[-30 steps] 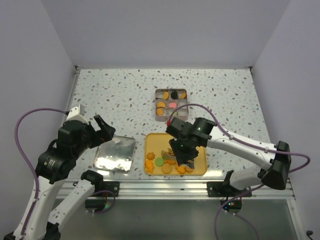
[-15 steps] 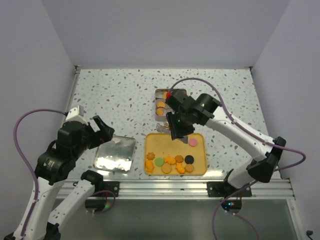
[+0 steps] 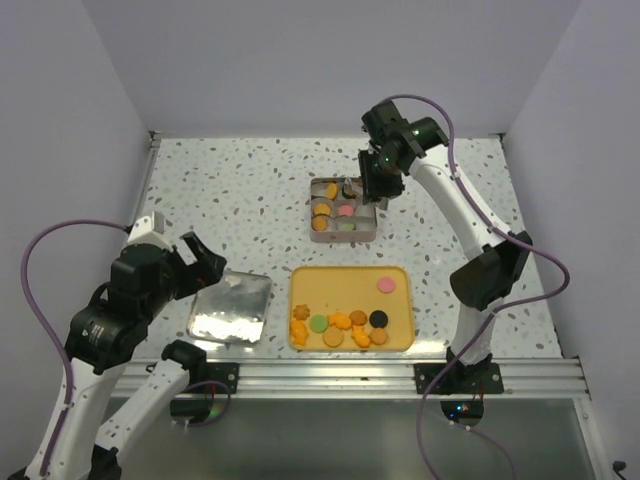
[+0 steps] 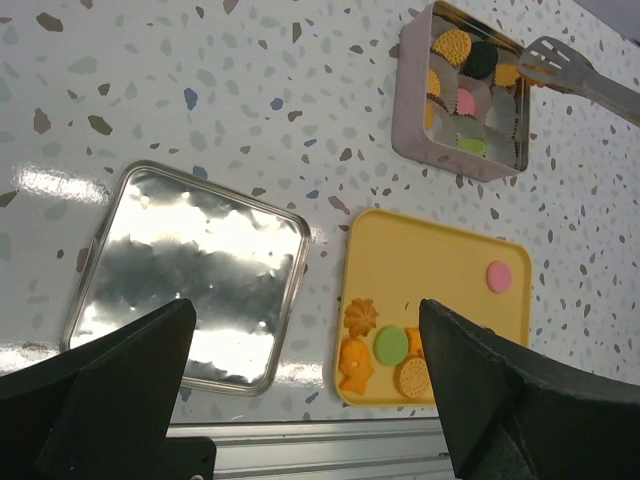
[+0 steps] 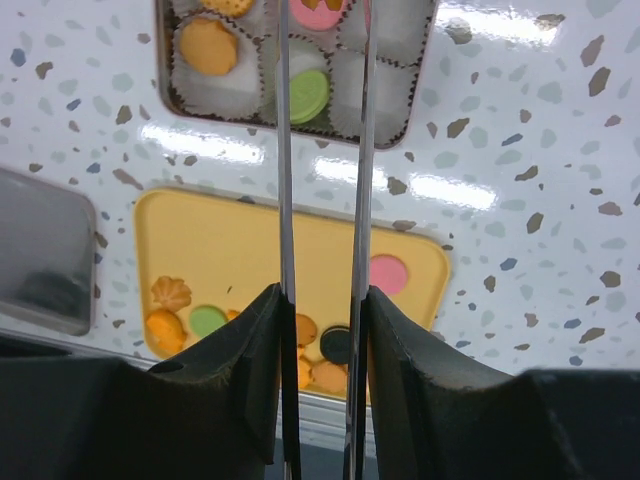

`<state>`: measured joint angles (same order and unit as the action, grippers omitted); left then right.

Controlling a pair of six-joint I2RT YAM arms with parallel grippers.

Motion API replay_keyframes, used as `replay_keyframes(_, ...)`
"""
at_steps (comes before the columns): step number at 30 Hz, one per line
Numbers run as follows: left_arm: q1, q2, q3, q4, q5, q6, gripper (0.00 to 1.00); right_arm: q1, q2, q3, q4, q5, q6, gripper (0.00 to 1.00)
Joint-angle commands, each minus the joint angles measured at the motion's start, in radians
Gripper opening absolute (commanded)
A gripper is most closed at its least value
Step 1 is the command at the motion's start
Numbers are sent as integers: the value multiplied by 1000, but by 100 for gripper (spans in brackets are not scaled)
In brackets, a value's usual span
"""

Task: Pack the cookies

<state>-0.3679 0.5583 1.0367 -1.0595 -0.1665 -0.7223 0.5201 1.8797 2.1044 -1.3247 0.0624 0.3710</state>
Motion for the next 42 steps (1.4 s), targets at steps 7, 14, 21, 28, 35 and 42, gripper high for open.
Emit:
replay_keyframes(7,-5,-14,37,-2,-36,32,100,-72,21,-10,-8,16,-84,34)
replay_keyframes(14,-5,25,29,21,-18,90,100,-78,39,-56,31,13,-70,35)
replay_keyframes(21,-5,97,34,73,-1,133,100,-84,64,-43,38,22,-69,39)
replay_keyframes(28,-5,137,33,119,18,150,100,-88,90,-9,27,31,-67,45)
replay_keyframes(35,-5,129,33,115,10,156,100,-88,91,17,18,27,-64,46)
replay_keyframes(42,-5,114,25,104,10,144,100,-88,32,26,9,8,-58,45)
